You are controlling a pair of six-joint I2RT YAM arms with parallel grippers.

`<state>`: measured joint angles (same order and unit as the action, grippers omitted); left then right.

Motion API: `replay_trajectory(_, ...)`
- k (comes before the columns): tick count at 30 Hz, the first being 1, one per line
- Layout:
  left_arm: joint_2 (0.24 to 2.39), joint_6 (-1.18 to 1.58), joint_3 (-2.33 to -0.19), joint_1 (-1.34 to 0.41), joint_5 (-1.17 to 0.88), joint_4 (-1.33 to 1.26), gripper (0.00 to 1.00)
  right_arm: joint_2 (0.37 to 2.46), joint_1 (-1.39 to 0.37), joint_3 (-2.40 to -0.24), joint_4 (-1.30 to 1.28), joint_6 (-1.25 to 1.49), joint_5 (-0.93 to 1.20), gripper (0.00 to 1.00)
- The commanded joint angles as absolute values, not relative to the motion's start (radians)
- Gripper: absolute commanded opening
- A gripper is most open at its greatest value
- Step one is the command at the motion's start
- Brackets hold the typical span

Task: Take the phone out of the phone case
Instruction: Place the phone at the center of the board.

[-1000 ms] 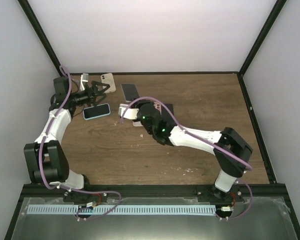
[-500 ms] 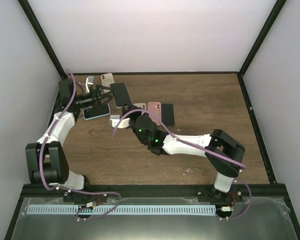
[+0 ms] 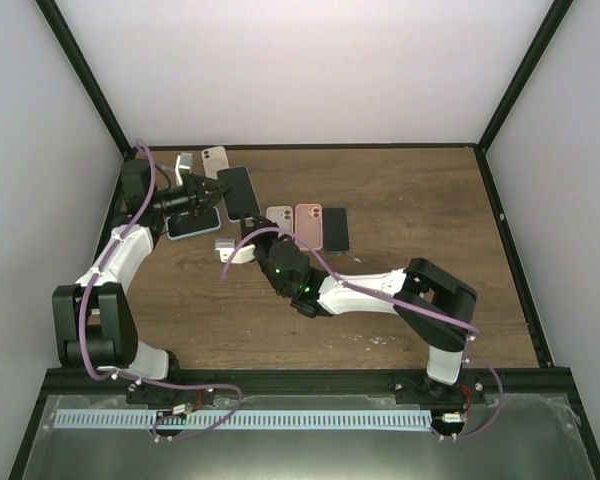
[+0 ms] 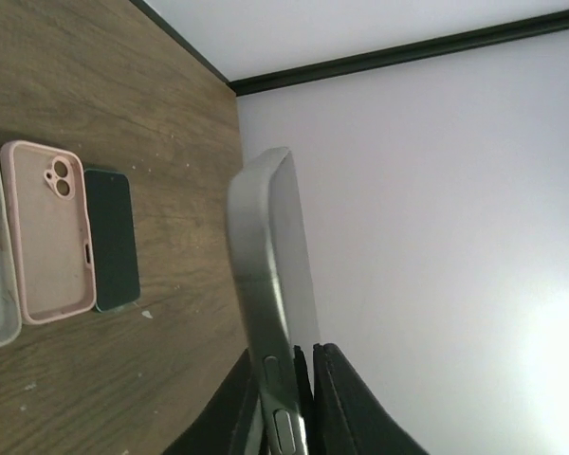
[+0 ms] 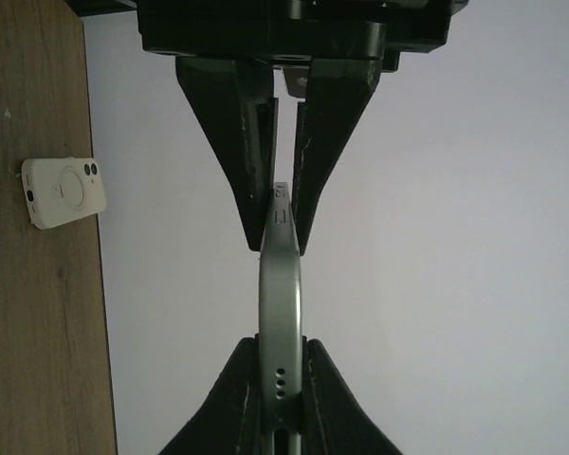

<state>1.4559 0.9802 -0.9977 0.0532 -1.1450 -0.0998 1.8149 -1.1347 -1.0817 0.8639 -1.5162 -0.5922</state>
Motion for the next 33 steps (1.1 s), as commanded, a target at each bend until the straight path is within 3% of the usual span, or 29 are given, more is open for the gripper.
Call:
replay_trajectory(1, 1.465, 0.994, -0.992, 0.052, -1.149, -0.136, 0.13, 1.803, -1.146, -1.081, 0.999, -1.551, -0.607, 0.10)
replay_trajectory(6, 1.469, 0.977, -1.000, 0.059, -1.144, -0.121, 0.07, 1.790, -1.150, -1.054, 0.997, -1.552, -0.607, 0.28)
replay_trajectory(9, 1.483, 0.947, -1.020, 0.069, -1.153, -0.098, 0.04, 1.764, -1.152, -1.050, 0.899, -1.483, -0.603, 0.47)
replay_trajectory(12, 1.493, 0.890, -1.047, 0.077, -1.157, -0.048, 0.01, 1.715, -1.149, -1.072, 0.654, -1.317, -0.575, 0.70)
replay_trajectory(16, 1.487, 0.823, -1.064, 0.081, -1.147, -0.008, 0.00, 1.673, -1.131, -1.167, 0.258, -1.034, -0.506, 0.84)
replay_trajectory(19, 1.484, 0.727, -1.097, 0.081, -1.127, 0.076, 0.00, 1.651, -1.096, -1.267, 0.033, -0.862, -0.411, 1.00)
replay_trajectory(26, 1.452, 0.571, -1.154, 0.060, -1.077, 0.174, 0.00, 1.619, -0.956, -1.503, -0.349, -0.547, -0.056, 1.00)
replay_trajectory(33, 1.403, 0.546, -1.170, 0.003, -1.048, 0.123, 0.00, 1.594, -0.760, -1.607, -0.502, -0.323, 0.397, 1.00)
